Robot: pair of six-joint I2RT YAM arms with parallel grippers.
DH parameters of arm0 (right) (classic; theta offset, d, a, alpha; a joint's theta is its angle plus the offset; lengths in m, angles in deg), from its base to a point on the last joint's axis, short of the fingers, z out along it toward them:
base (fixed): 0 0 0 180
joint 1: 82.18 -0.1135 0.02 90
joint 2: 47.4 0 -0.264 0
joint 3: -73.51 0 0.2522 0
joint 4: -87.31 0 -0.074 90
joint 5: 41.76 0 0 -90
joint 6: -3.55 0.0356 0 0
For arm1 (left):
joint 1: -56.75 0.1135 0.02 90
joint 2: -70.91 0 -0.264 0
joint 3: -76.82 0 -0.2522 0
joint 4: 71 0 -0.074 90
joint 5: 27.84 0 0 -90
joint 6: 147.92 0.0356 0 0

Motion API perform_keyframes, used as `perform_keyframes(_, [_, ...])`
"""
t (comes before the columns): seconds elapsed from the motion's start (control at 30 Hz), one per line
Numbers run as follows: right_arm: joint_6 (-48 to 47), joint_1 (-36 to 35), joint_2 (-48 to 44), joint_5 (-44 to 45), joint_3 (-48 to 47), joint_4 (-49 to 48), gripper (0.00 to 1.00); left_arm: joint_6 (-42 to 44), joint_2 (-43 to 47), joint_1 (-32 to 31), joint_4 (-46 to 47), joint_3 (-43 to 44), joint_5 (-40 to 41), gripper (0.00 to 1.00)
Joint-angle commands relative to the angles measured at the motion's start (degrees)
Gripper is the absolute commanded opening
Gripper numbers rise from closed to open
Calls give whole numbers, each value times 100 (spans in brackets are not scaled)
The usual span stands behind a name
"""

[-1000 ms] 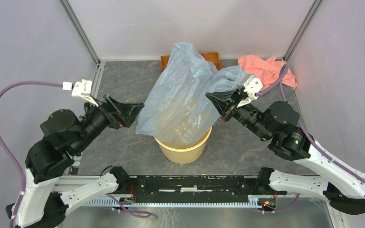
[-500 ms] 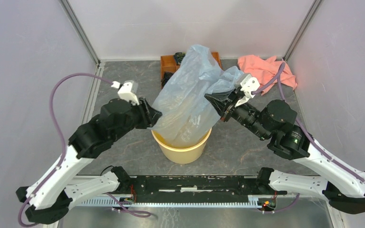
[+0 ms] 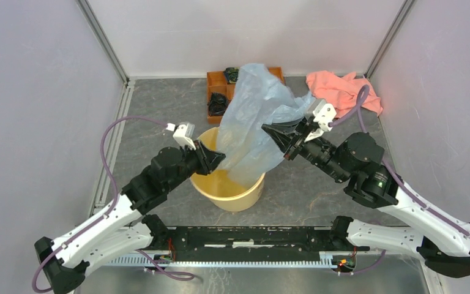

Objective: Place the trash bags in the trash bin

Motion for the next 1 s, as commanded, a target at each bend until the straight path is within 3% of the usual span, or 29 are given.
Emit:
perform_keyframes(0.0, [231,-9,44,-316,291,-403,0,-255,536,-19,760,-444,595,29])
perform_keyframes(0.27, [167,-10,230,-1036,392,-238,0,9,970,-19,-1223,709,174,85])
perform_keyframes(0.4, [36,-6,254,-1405,396,-209,0,-6,931,-19,-1902,1508,-85,96])
perform_keyframes(0.63, [18,-8,525,-2327,250,-177,0,122,470,-19,-1830,2872,-849,100])
perform_keyframes(0.73, [-12,-9,508,-2100,180,-22,0,70,359,-19,-2348,2892,-317,100])
perform_keyframes(0.8, [-59,-11,348,-1722,219,-10,0,-91,474,-19,-2368,2397,-82,95])
perform_keyframes(0.97, [-313,-8,-32,-852,99,60,0,-318,470,-19,-1700,1421,110,71])
